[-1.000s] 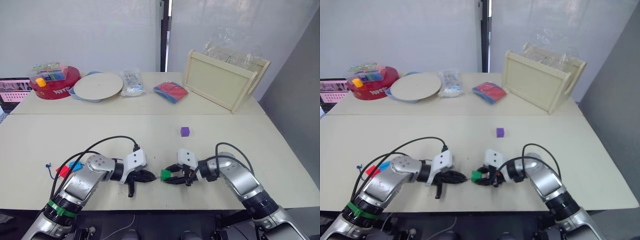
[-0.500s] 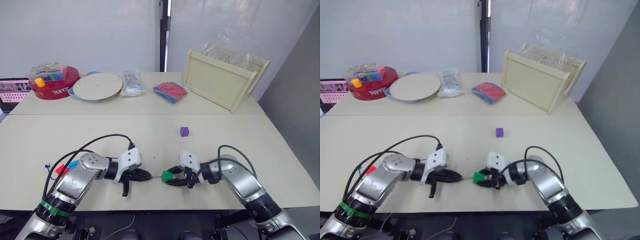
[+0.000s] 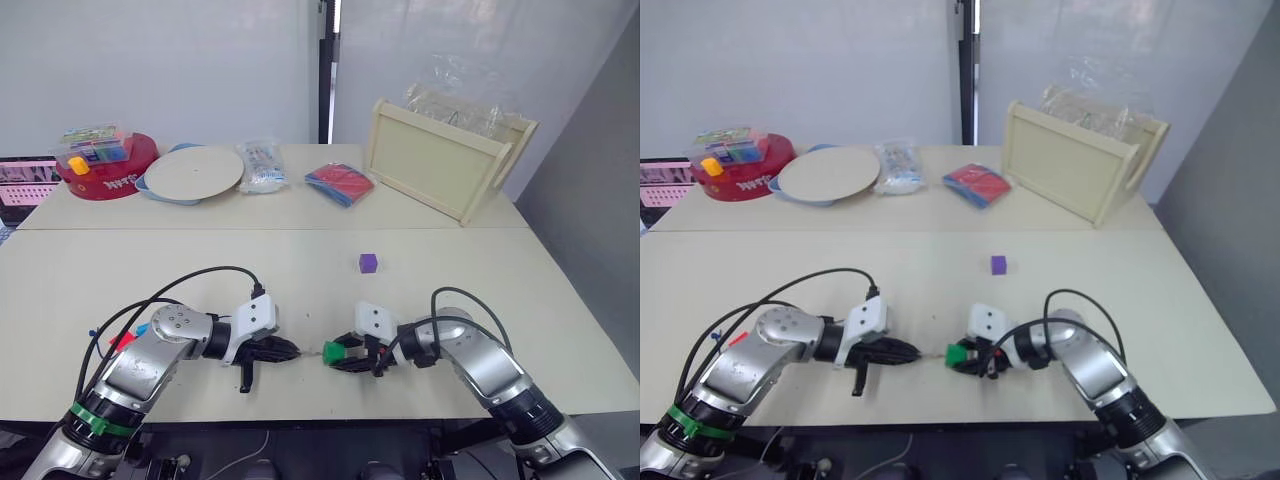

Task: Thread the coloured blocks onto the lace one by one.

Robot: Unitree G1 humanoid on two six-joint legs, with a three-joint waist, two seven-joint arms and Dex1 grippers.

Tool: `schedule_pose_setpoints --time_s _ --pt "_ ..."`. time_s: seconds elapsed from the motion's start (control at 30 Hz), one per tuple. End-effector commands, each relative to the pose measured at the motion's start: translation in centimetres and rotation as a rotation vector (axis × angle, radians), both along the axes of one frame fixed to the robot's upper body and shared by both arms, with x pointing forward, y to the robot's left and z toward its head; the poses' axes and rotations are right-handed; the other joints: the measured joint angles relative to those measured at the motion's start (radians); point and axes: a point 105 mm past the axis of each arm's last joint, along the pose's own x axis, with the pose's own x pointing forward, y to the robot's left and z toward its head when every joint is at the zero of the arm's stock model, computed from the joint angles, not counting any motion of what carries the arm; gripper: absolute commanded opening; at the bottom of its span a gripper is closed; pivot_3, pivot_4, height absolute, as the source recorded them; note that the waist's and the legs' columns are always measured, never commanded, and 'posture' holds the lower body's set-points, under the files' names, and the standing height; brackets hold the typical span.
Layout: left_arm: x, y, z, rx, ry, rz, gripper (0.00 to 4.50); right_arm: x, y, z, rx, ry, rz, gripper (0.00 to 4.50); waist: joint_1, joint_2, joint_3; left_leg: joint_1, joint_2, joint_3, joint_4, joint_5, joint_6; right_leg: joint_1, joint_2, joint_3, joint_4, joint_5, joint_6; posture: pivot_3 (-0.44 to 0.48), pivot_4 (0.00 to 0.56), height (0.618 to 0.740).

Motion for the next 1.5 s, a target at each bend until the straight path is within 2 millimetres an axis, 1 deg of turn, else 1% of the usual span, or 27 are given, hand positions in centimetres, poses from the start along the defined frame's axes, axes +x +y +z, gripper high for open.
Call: schedule_pose_setpoints --time_s 0.03,0.17,0.43,0.53,0.73,0.93,1.0,1.07,1.13,1.27,1.33,1.43,1.5 --pt "-0.6 -0.9 1.8 -0.046 -0.052 -0.066 0.0 0.2 0.2 -1.2 -0.073 0.014 -0.054 1.21 0.001 0.0 0.0 0.0 0.0 0.0 0.0 0.0 0.0 0.0 0.0 0.0 0.0 0.0 0.0 0.0 0.15 0.74" --pt "-0.7 -0.8 1.7 -0.048 -0.047 -0.064 0.0 0.3 0.7 -1.0 -0.066 0.028 -0.065 1.21 0.0 0.0 0.0 0.003 0.0 0.0 0.0 0.0 0.0 0.002 0.0 0.0 0.0 0.0 0.0 0.0 0.15 0.74" --pt "-0.8 -0.8 0.5 -0.046 -0.021 -0.054 0.0 0.1 0.5 -1.0 -0.073 0.036 -0.066 1.21 0.0 0.0 0.0 0.004 0.0 0.0 0.0 0.0 0.0 0.004 0.0 0.0 0.0 0.0 0.0 0.0 0.15 0.74" --pt "-0.6 -1.2 0.3 -0.054 -0.019 -0.056 0.0 0.0 0.5 -0.9 -0.07 0.038 -0.062 1.21 -0.001 0.0 0.0 0.004 0.0 0.0 0.0 0.0 0.0 0.004 0.0 0.0 0.0 0.0 0.0 0.0 0.15 0.74" --pt "-0.3 -2.8 0.6 -0.092 -0.024 -0.091 0.0 0.0 0.4 -0.8 -0.072 0.04 -0.061 1.21 0.001 0.0 0.0 0.004 0.0 0.0 0.0 0.0 0.0 0.004 0.0 0.0 0.0 0.0 0.0 0.0 0.15 0.74" --pt "-0.3 -4.3 -0.1 -0.103 -0.016 -0.137 0.0 -0.1 0.4 -0.7 -0.071 0.039 -0.056 1.2 0.002 0.0 0.0 0.004 0.0 0.0 0.0 0.0 0.0 0.004 0.0 0.0 -0.001 0.0 0.0 0.0 0.15 0.74" --pt "-0.1 -5.5 -0.6 -0.101 -0.027 -0.168 0.0 -0.2 0.5 -0.7 -0.071 0.039 -0.048 1.2 0.008 0.0 0.0 0.004 0.0 0.0 0.0 0.0 0.0 0.005 0.0 0.0 -0.001 0.0 0.0 0.0 0.15 0.74" --pt "0.1 -7.2 -0.6 -0.117 -0.038 -0.203 0.0 -0.3 0.7 -0.7 -0.072 0.038 -0.039 1.2 0.014 0.0 0.0 0.006 -0.001 0.0 0.0 0.0 0.0 0.008 -0.001 -0.001 -0.003 0.0 0.001 0.0 0.15 0.74" --pt "-0.1 -8.0 -0.5 -0.129 -0.035 -0.226 0.0 -0.3 0.8 -0.7 -0.07 0.037 -0.036 1.2 0.018 -0.002 -0.001 0.006 -0.002 0.0 0.0 0.0 0.0 0.01 -0.001 -0.001 -0.004 0.001 0.001 0.0 0.15 0.74" --pt "0.0 -7.9 -1.4 -0.09 -0.045 -0.229 0.0 -0.2 1.0 -0.5 -0.066 0.032 -0.037 1.2 0.021 -0.001 -0.002 0.009 -0.001 -0.001 0.0 -0.001 0.001 0.012 -0.001 -0.001 -0.005 0.001 0.001 0.0 0.15 0.74" --pt "0.2 -7.7 -1.3 -0.096 -0.052 -0.217 0.0 -0.2 1.0 -0.5 -0.066 0.032 -0.041 1.2 0.022 -0.001 -0.002 0.01 -0.002 -0.001 0.0 -0.001 0.001 0.014 -0.001 -0.001 -0.005 0.001 0.001 0.0 0.15 0.74" --pt "0.7 -6.8 -1.0 -0.092 -0.073 -0.17 0.0 -0.1 0.8 -0.6 -0.067 0.031 -0.051 1.2 0.022 -0.002 -0.002 0.01 -0.001 -0.001 0.0 -0.001 0.001 0.014 -0.001 -0.001 -0.006 0.001 0.001 0.0 0.15 0.74" --pt "0.8 -6.1 -0.6 -0.105 -0.051 -0.149 0.74 -0.1 0.7 -0.7 -0.069 0.032 -0.056 1.2 0.022 -0.002 -0.002 0.01 -0.001 -0.001 0.0 -0.001 0.001 0.014 -0.001 -0.001 -0.006 0.001 0.001 0.0 0.15 0.74"
